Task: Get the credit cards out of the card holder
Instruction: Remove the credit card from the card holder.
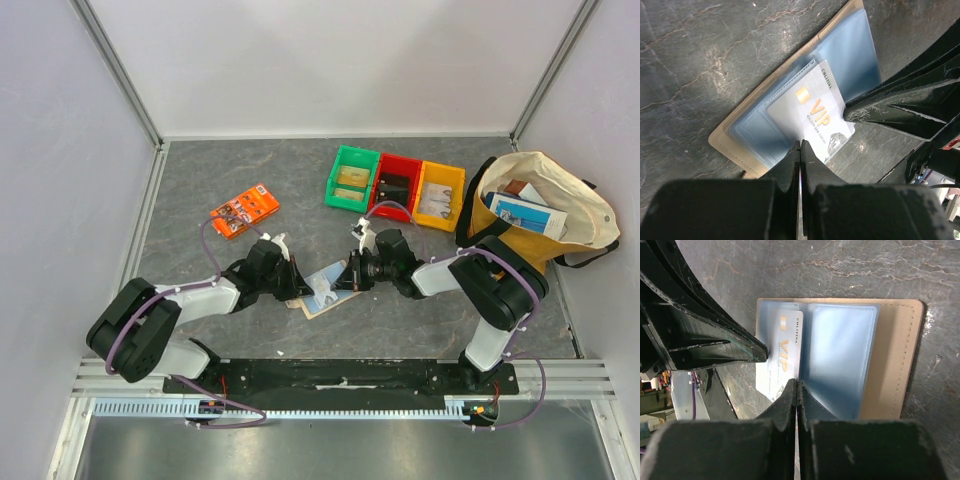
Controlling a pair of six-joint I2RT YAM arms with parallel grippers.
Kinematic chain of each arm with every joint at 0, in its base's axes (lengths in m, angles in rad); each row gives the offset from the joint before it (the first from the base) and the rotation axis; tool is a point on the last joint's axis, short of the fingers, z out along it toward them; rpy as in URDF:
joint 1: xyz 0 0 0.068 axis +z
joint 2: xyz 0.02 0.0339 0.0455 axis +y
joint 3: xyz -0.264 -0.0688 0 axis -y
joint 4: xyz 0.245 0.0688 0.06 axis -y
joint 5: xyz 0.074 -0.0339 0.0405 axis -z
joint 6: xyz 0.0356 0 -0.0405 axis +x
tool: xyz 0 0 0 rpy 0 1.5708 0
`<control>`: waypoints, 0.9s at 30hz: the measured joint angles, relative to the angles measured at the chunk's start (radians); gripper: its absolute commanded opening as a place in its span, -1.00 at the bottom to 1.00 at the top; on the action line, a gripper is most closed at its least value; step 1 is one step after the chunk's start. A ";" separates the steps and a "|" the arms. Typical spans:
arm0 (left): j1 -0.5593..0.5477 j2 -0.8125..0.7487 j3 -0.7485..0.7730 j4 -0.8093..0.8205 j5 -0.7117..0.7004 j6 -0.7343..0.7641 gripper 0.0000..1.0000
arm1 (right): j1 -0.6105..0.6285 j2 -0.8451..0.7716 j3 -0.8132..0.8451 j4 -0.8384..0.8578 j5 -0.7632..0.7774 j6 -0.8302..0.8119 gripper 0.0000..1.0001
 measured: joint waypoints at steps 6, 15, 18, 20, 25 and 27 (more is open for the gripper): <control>0.000 -0.006 -0.012 0.009 -0.001 0.000 -0.96 | -0.011 0.000 0.008 -0.031 0.002 -0.016 -1.00; 0.000 -0.014 -0.019 0.010 -0.002 0.000 -0.96 | -0.021 0.000 0.047 -0.110 -0.001 -0.058 -0.76; 0.000 -0.014 -0.019 0.010 -0.002 0.000 -0.96 | -0.023 0.000 0.056 -0.127 -0.008 -0.068 -0.48; 0.000 -0.014 -0.019 0.010 -0.001 0.000 -0.96 | -0.023 0.005 0.063 -0.132 -0.018 -0.071 -0.41; 0.000 -0.014 -0.019 0.010 -0.001 0.000 -0.96 | -0.025 0.034 0.077 -0.122 -0.047 -0.069 -0.40; 0.000 -0.014 -0.019 0.010 -0.001 0.000 -0.96 | -0.026 0.043 0.078 -0.112 -0.060 -0.068 -0.50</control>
